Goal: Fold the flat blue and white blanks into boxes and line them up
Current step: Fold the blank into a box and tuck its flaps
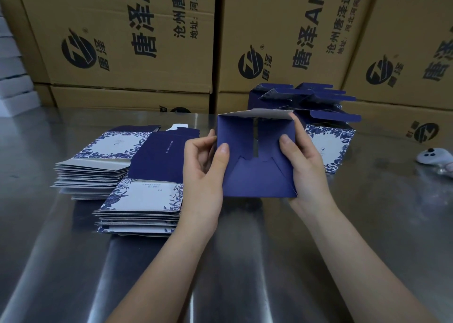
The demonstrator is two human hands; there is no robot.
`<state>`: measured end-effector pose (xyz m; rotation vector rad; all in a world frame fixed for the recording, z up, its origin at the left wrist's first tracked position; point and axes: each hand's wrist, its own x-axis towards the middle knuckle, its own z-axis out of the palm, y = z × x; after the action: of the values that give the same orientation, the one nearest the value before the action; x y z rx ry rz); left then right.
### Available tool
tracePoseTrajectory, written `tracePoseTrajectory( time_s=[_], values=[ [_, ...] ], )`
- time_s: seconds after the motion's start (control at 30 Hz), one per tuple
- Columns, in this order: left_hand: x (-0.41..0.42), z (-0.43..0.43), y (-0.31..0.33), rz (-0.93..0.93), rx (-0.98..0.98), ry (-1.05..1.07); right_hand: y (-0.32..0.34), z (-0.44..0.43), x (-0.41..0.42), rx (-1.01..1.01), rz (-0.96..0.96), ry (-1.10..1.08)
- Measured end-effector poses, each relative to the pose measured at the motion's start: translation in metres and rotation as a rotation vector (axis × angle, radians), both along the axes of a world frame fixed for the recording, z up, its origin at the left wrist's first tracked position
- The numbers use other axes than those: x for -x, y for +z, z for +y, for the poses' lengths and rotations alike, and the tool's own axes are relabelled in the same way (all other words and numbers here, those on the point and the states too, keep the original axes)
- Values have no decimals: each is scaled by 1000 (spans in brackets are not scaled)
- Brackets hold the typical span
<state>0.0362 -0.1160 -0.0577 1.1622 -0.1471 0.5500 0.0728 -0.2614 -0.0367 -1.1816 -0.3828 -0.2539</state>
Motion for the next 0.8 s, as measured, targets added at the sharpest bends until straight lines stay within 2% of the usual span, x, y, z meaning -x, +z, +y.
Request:
tracePoseTrajectory(
  time_s=[0.3, 0.57, 0.8],
  values=[
    [-2, 1, -1, -60, -26, -48, 3, 2, 5, 56, 7, 3],
    [-4, 1, -5, 3, -56, 1, 2, 4, 4, 26, -1, -8],
    [-3, 2, -4, -35, -75, -5, 0, 2, 4, 147, -158, -97]
  ],
)
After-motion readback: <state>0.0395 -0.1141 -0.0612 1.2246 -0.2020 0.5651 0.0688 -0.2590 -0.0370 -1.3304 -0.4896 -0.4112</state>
